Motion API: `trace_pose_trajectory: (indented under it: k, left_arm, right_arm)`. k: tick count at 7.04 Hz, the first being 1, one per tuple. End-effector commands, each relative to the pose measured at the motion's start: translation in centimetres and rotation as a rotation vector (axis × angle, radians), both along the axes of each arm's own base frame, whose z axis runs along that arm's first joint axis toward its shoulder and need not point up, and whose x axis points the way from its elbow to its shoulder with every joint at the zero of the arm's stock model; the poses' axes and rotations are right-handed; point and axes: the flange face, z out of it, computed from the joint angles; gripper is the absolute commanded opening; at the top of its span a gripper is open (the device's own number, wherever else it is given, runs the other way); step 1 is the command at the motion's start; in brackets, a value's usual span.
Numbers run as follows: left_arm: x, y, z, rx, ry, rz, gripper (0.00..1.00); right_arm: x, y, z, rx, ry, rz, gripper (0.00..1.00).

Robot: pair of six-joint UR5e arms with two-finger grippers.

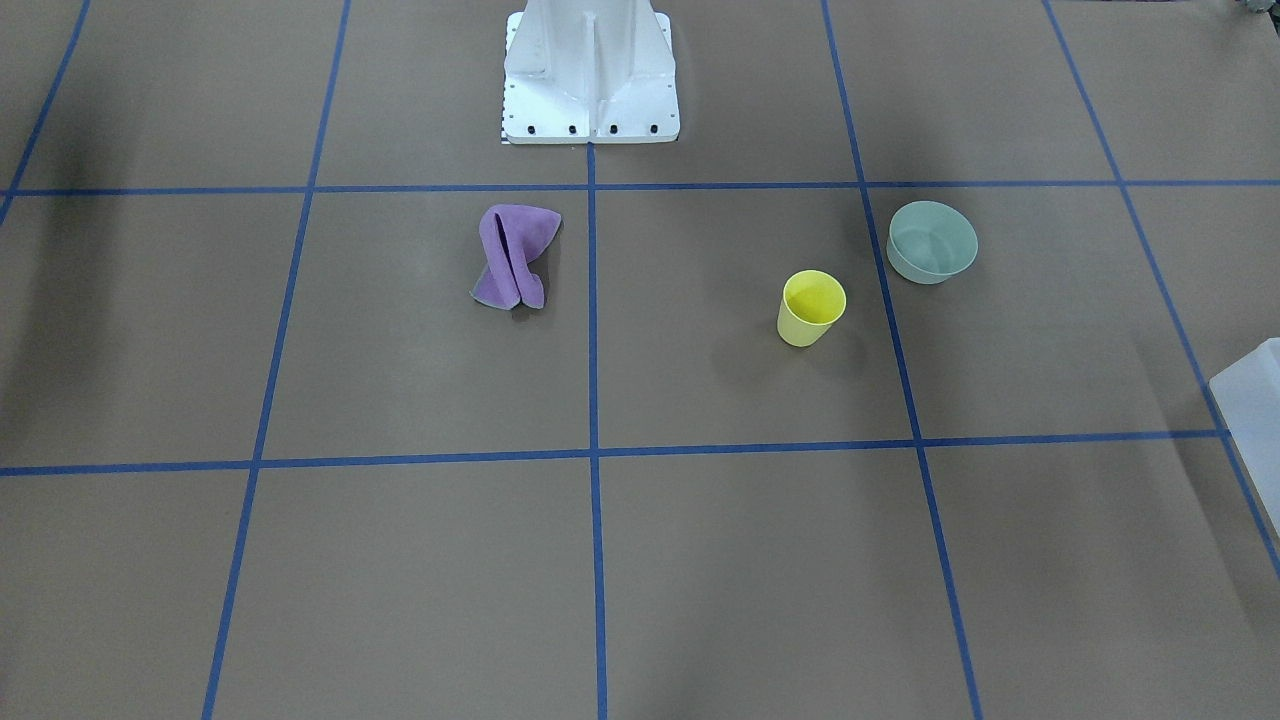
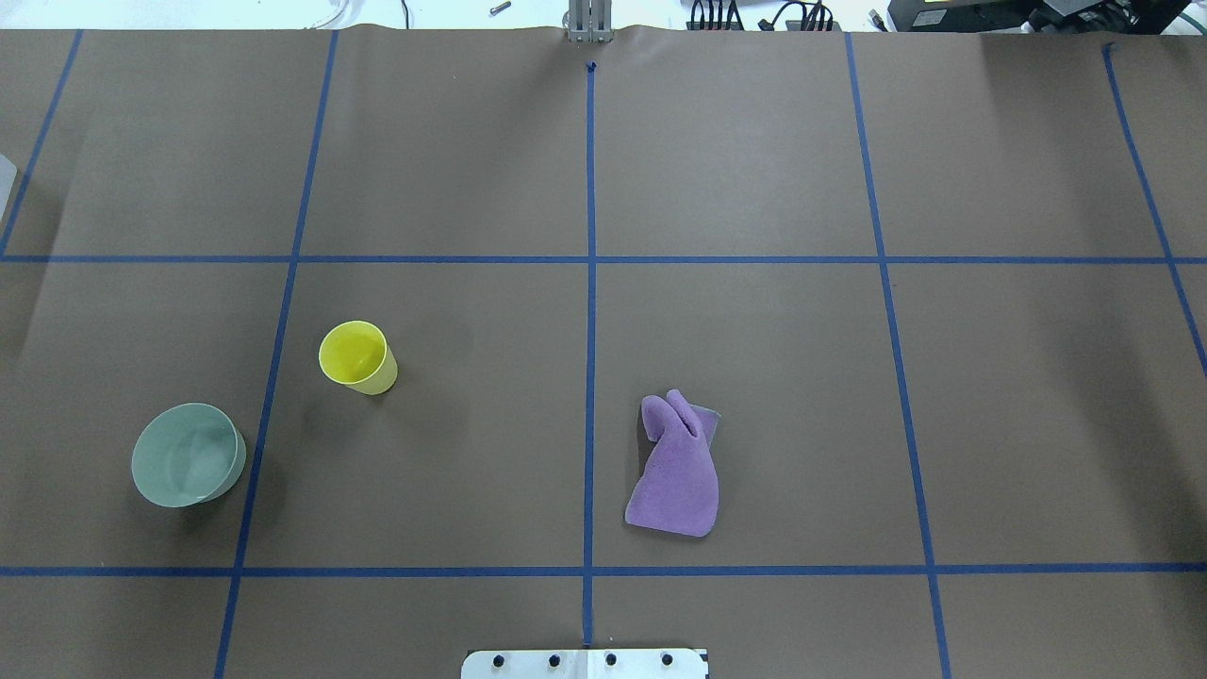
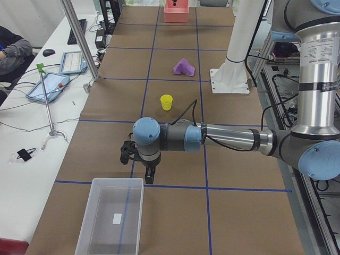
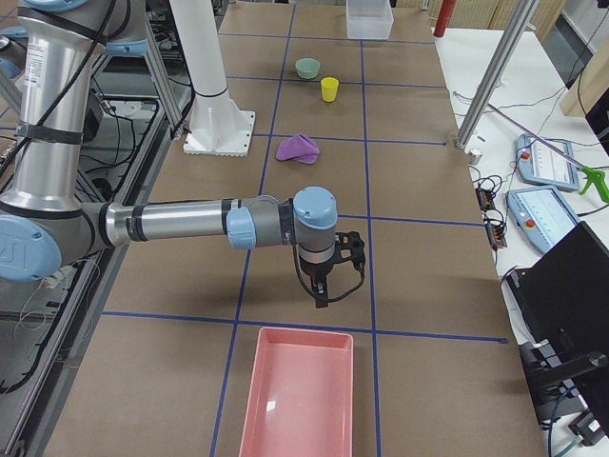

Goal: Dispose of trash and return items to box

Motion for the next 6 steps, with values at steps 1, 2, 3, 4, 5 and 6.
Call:
trace_pose_trajectory:
  k: [1,2,3,4,5,6]
  left_arm:
    - [0.0,0.1,0.1,0.001,-0.002,0.002,0.99]
    - [0.0,0.1,-0.3,0.007,0.006,0.002,0.99]
    - [0.1,0.0,-2.0,0.041,0.006,0.002,0.99]
    - [0.0,-0.2,-3.3,0.067,-0.002,0.002,0.99]
    - [0.1,0.1,-4.7,0.094,0.007,0.002,0.98]
    - [0.1,0.3,-7.9,0.148,0.003,-0.006,0.99]
  right_arm:
    - [0.0,0.0,0.2,-0.006,0.004,0.001,1.0]
    - [0.0,0.0,0.2,-0.005,0.004,0.001,1.0]
    - [0.1,-0.1,-0.2,0.009,0.015,0.001,1.0]
    - [0.1,-0.2,-0.6,0.031,0.015,0.0,1.0]
    - [-0.3,-0.6,-1.5,0.089,0.002,-0.005,1.0]
    - [-0.9,-1.2,-3.1,0.237,-0.016,-0.016,1.0]
